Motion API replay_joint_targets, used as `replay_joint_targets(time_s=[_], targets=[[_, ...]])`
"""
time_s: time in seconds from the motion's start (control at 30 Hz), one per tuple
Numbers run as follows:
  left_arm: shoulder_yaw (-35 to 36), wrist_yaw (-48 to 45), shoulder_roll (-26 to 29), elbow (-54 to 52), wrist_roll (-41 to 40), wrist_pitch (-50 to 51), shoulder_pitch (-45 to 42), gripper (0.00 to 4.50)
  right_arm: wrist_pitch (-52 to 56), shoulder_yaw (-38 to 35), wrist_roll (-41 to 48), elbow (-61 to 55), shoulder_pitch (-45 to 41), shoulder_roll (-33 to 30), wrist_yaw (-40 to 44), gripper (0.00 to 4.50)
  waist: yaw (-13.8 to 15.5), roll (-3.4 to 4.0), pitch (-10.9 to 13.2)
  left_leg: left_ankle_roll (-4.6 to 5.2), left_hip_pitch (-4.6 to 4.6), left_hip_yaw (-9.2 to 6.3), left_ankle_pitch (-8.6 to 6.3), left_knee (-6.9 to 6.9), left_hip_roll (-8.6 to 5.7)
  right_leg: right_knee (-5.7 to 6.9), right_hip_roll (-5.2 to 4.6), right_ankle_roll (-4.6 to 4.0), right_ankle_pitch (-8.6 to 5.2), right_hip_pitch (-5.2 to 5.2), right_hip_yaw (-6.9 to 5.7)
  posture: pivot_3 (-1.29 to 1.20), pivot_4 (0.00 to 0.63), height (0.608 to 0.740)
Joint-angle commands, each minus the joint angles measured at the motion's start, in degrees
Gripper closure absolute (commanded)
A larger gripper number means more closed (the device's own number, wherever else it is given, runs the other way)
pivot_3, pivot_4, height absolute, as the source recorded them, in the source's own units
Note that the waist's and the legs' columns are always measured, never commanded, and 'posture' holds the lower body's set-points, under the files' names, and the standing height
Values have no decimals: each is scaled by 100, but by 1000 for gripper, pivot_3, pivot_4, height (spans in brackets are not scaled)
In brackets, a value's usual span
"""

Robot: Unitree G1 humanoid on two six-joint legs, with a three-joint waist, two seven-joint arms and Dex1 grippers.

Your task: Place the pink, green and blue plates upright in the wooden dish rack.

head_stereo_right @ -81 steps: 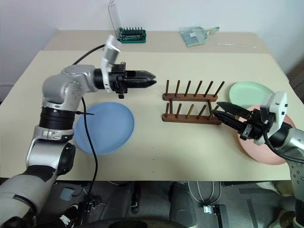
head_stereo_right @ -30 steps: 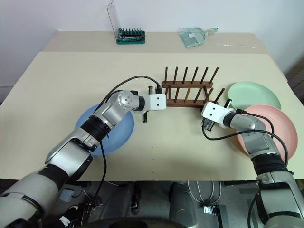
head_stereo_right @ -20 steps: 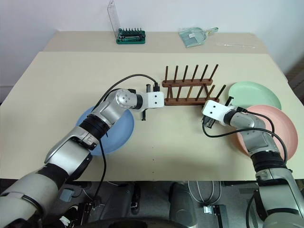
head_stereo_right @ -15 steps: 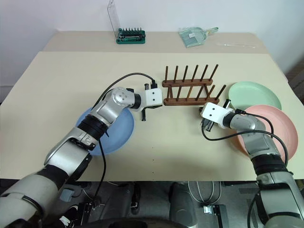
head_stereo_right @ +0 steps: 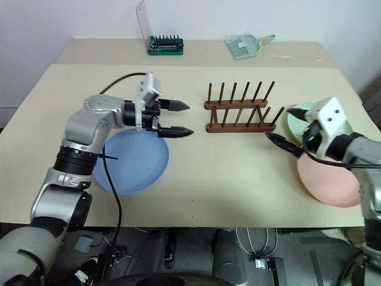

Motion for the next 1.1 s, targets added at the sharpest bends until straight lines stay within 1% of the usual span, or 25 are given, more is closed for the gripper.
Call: replay_joint_targets(time_s=[0.03,0.13,0.2,0.27,0.4,0.47,0.53,0.73,0.83,0.87,1.07,1.1], targets=[[338,-155,76,-242,-567,96,-19,0,-78,-920,-203,-545,1026,-119,231,64,35,-5,-1,2,1,-1,-1,0,-1,-1,0,1,-1,3,0,0,150,724],[376,-233,5,-334,-690,-289,55,0,143,-1368,-290,-824,1679,-65,102,64,6,-3,-1,2,6,3,-1,0,-1,0,0,1,-1,5,3,0,150,724],[312,-331,-14,-372,-735,-402,104,0,319,-1452,-457,-955,2154,-63,82,64,-15,-3,-2,2,12,2,-1,1,-1,2,0,0,-1,10,3,0,150,724],[256,-355,-56,-328,-692,-587,145,0,380,-1443,-579,-1074,2446,56,-49,64,-23,-4,-3,2,19,-1,-2,-2,1,1,2,-2,-2,15,2,0,150,724],[87,-512,-49,-354,-666,-767,212,0,824,-1180,-484,-1254,2483,315,-431,64,-36,-3,-3,2,21,1,-2,-2,1,1,1,-3,-3,14,6,0,150,724],[-42,-580,-2,-374,-595,-821,258,0,823,-771,-728,-1230,2500,444,-693,64,-29,-3,-3,2,21,-1,-2,-4,1,2,2,-5,-4,14,5,0,150,724],[-108,-634,60,-405,-565,-874,323,0,842,-510,-895,-1139,2423,558,-950,64,-24,-2,-3,2,21,0,-2,-4,0,1,1,-9,-6,14,6,0,150,724],[-171,-550,93,-457,-438,-1253,483,0,1002,-254,-847,-1028,2175,689,-1201,64,-21,-2,-3,3,20,0,-2,-2,0,1,0,-20,-12,14,6,0,150,724],[-194,-546,109,-494,-421,-1306,540,0,920,-31,-1093,-791,2173,599,-1280,898,-17,-2,-3,3,20,0,-2,-3,0,1,0,-20,-12,15,6,0,150,724],[-199,-529,115,-504,-412,-1323,546,0,883,6,-1152,-734,2152,580,-1308,1331,-17,-2,-3,3,20,0,-2,-3,-1,1,0,-20,-12,15,6,0,150,724],[-244,-340,96,-383,-282,-1489,535,0,830,97,-1315,-574,2155,544,-1330,4453,-24,-5,-5,4,20,0,-3,-3,0,1,1,-20,-12,14,6,0,150,724],[-260,-345,100,-363,-276,-1491,534,0,859,66,-1275,-615,2144,572,-1327,4453,-25,-9,-7,4,20,0,-3,-3,0,1,1,-19,-12,15,6,0,150,724]])
